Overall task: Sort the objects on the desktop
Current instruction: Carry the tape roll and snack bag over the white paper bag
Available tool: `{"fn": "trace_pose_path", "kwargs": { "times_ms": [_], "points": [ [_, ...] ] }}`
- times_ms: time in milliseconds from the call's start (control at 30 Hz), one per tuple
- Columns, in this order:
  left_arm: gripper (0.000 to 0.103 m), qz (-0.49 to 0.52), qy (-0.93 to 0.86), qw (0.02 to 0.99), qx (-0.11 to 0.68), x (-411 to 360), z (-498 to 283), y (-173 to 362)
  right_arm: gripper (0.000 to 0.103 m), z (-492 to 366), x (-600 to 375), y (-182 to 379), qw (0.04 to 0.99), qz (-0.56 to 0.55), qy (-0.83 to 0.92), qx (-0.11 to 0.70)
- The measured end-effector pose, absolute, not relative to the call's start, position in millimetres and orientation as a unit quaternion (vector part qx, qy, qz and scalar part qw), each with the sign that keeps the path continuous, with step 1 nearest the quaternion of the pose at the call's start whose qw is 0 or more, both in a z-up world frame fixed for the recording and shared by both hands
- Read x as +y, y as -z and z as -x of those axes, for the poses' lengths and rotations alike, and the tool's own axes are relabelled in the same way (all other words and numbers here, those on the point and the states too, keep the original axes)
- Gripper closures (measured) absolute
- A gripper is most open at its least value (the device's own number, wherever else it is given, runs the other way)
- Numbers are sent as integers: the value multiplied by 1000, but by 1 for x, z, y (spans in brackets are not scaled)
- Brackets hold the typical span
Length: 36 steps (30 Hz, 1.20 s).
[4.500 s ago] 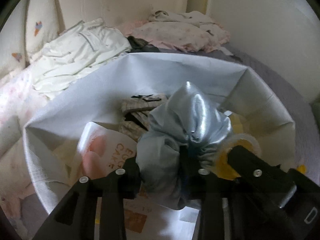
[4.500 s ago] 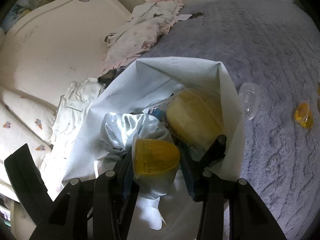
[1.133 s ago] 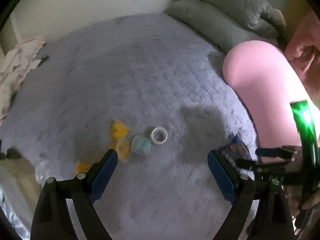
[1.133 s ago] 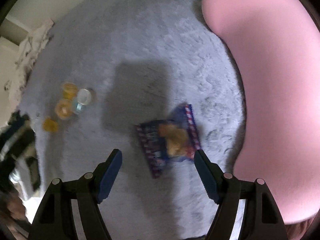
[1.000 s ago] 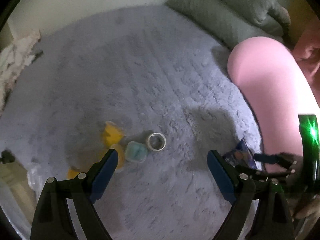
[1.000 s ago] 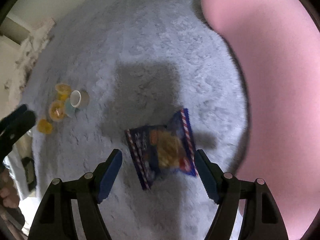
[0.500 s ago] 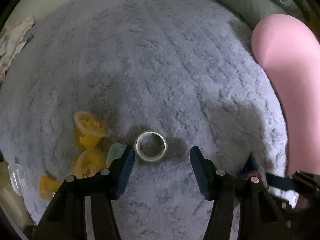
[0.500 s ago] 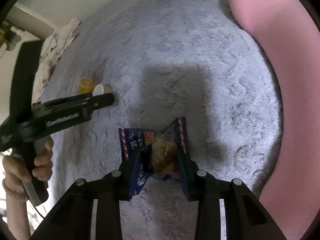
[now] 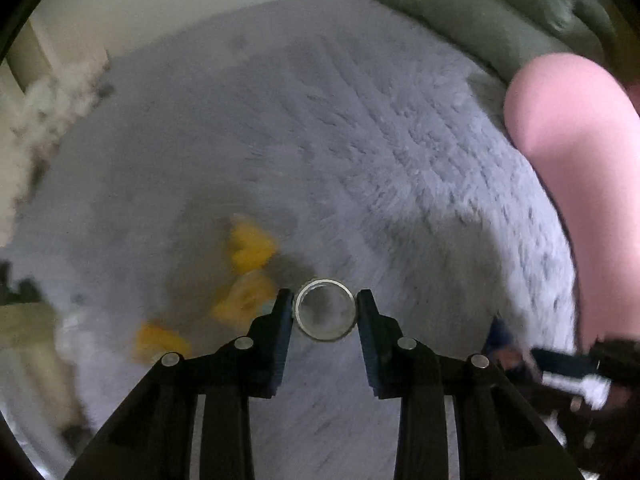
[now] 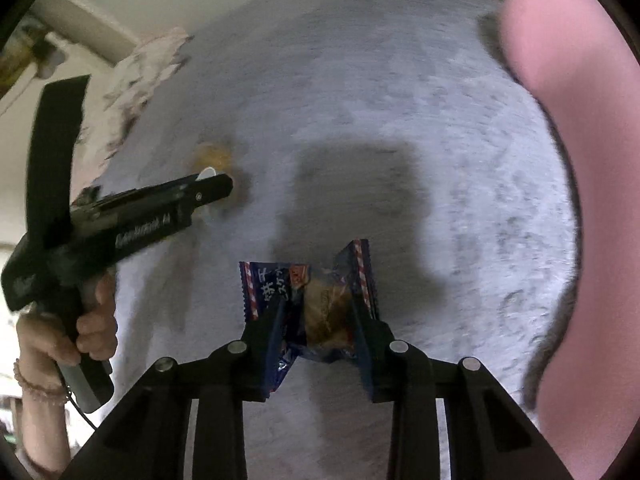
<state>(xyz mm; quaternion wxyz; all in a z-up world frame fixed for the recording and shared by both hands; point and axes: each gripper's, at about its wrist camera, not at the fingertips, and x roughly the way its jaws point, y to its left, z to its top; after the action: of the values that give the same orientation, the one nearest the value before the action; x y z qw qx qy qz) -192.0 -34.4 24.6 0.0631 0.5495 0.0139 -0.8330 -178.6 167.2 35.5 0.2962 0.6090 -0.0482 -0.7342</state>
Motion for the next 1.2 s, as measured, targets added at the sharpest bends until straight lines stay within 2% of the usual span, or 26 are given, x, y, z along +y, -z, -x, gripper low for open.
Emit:
{"fn": "trace_pose_path", "kwargs": {
  "times_ms": [233,467,633,733,867,967,1200],
  "points": [
    [71,-506,860,64,16,-50,102,-88,73,145,135,-81,356,-593,721,-47],
    [71,-447,884,129,-53,-65,32,-141,74,97,73,-133,417,-582,698,-22],
    [71,-404,896,172,-65,-87,-29,-168,74,66,41,-164,434,-567,700,-24],
    [71,-383,904,184,-35,-103,-60,-173,74,47,15,-177,441,-558,703,-17],
    [71,-368,910,189,25,-129,-86,-167,74,31,-9,-183,468,-551,689,-55],
    [71,-362,904,225,12,-142,-95,-157,74,15,-18,-180,488,-545,675,-93],
    [71,-364,896,250,42,-189,-103,-147,74,7,-60,-173,475,-564,670,-88]
  ]
}}
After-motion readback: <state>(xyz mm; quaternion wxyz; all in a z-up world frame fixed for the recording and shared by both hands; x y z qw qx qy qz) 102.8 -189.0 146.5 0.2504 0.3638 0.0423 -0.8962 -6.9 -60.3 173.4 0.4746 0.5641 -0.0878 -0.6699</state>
